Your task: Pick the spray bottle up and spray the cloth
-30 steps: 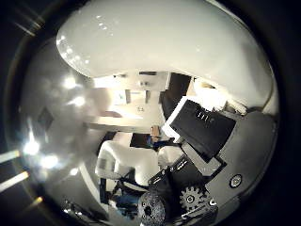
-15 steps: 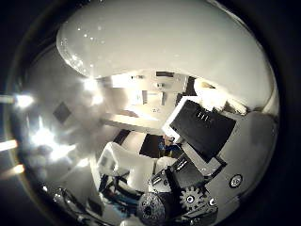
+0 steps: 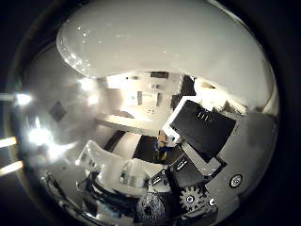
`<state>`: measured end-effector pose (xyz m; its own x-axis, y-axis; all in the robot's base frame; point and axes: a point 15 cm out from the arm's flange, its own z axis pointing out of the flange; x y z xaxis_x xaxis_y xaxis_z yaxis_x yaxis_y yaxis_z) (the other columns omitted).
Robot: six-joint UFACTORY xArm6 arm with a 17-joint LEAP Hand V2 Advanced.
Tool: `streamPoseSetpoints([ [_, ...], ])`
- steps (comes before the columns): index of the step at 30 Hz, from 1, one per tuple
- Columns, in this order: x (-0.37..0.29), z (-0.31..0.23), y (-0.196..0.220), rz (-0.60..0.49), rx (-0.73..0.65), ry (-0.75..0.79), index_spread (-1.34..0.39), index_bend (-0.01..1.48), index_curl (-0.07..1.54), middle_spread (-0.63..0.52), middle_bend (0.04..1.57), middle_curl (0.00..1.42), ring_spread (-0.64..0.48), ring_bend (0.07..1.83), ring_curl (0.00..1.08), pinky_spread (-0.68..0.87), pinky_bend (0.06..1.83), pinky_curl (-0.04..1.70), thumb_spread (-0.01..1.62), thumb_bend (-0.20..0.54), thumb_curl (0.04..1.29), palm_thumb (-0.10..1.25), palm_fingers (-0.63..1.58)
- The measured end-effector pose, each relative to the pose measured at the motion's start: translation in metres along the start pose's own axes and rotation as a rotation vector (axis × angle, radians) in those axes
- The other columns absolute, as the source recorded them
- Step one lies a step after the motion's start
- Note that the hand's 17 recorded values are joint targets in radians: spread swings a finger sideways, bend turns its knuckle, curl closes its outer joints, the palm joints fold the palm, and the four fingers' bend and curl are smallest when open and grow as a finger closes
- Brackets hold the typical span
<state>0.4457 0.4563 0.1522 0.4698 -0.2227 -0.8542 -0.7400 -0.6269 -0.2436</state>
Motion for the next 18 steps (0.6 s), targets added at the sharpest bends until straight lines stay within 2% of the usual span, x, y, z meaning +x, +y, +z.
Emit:
streamPoseSetpoints([
  [18,0.039,0.006,0.006,0.007,0.024,0.025,-0.22,1.19,0.77,-0.10,1.38,0.68,-0.17,1.49,0.63,-0.23,0.99,1.27,0.18,-0.021,0.95,1.03,1.17],
])
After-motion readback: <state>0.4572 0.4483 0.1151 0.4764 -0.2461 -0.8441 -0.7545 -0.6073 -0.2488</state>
